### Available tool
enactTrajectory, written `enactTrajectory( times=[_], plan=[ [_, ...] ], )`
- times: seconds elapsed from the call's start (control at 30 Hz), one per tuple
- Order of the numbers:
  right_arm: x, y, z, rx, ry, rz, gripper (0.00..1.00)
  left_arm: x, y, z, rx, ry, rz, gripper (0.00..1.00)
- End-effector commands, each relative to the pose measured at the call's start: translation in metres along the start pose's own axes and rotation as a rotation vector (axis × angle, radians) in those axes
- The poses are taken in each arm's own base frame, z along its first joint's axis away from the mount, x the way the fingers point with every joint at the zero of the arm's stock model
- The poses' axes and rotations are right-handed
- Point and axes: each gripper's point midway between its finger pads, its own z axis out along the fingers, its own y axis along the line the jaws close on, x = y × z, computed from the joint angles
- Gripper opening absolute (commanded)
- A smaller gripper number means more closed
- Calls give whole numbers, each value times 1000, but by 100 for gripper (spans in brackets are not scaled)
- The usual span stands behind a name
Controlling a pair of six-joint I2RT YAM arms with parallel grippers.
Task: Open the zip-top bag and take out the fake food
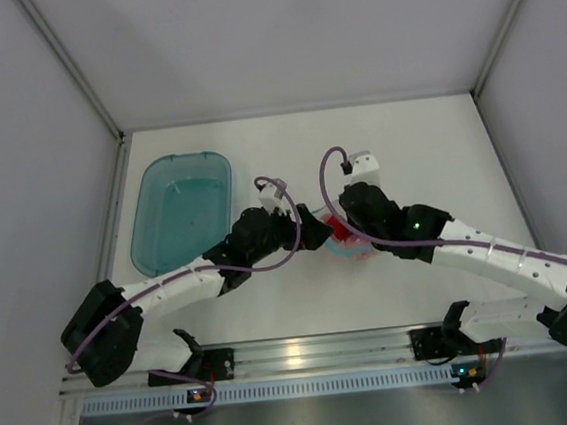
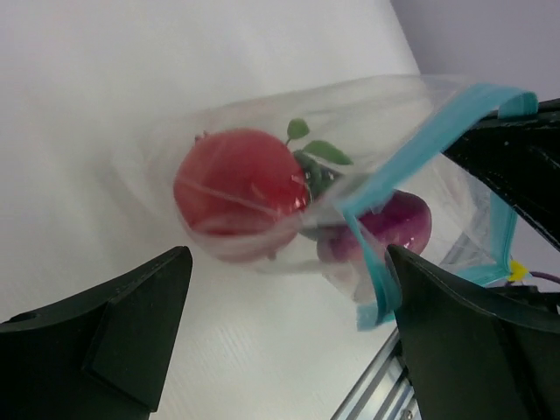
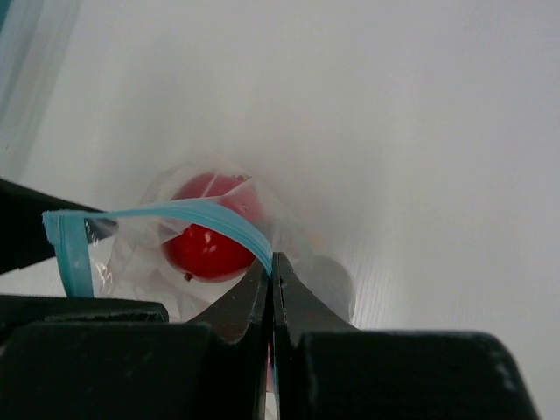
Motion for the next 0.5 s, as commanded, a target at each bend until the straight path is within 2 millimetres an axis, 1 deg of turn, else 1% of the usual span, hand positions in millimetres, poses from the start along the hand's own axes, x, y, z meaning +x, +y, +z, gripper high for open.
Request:
enactTrajectory(
  times=[0.0,0.03,0.07,0.13,0.17,0.2,0.23,0.27,0.33,0.4,0.43,0.47],
  plan=[
    [-22,-3,13,84,-93,136,0,-11,12,2,-199,-94,-24,97],
    [-23,-2,16,93,-95,143,0,-1,9,6,-217,-73,-9,96],
    [-23,0,17,93,-97,162,0,2,9,8,-235,-59,-7,93],
    [-22,-1,20,111,-107,180,0,8,15,12,-271,-52,-24,89],
    [-24,2,20,103,-118,200,0,9,16,13,-281,-52,-35,88],
    [-22,2,21,107,-119,203,0,12,22,13,-303,-52,-44,88],
    [-23,3,21,104,-126,208,0,13,22,15,-305,-52,-54,86],
    [-22,7,22,96,-132,219,0,14,26,17,-323,-54,-62,77],
    [-21,10,23,91,-130,214,0,15,29,21,-332,-51,-62,67],
    [-17,11,26,96,-120,197,0,17,34,24,-357,-49,-63,49],
    [-12,13,29,103,-107,171,0,16,36,24,-364,-52,-62,33],
    [-9,13,31,114,-100,156,0,16,38,23,-378,-51,-64,26]
  ],
)
